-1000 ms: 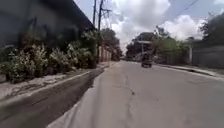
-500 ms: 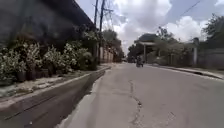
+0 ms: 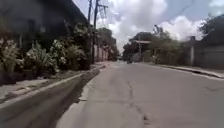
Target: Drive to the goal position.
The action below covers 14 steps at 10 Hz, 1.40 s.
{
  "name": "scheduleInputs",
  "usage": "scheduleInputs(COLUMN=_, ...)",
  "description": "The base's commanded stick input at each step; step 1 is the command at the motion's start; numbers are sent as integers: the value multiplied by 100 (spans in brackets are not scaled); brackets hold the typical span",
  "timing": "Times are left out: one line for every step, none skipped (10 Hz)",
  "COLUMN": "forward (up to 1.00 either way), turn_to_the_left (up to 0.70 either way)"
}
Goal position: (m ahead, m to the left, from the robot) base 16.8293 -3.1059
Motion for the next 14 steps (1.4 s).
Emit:
scheduleInputs(forward=100, turn_to_the_left=1)
scheduleInputs(forward=100, turn_to_the_left=1)
scheduleInputs(forward=100, turn_to_the_left=1)
scheduleInputs(forward=100, turn_to_the_left=1)
scheduleInputs(forward=100, turn_to_the_left=1)
scheduleInputs(forward=100, turn_to_the_left=1)
scheduleInputs(forward=100, turn_to_the_left=1)
scheduleInputs(forward=100, turn_to_the_left=1)
scheduleInputs(forward=100, turn_to_the_left=1)
scheduleInputs(forward=100, turn_to_the_left=-16)
scheduleInputs(forward=100, turn_to_the_left=-34)
scheduleInputs(forward=100, turn_to_the_left=-39)
scheduleInputs(forward=100, turn_to_the_left=-39)
scheduleInputs(forward=100, turn_to_the_left=-31)
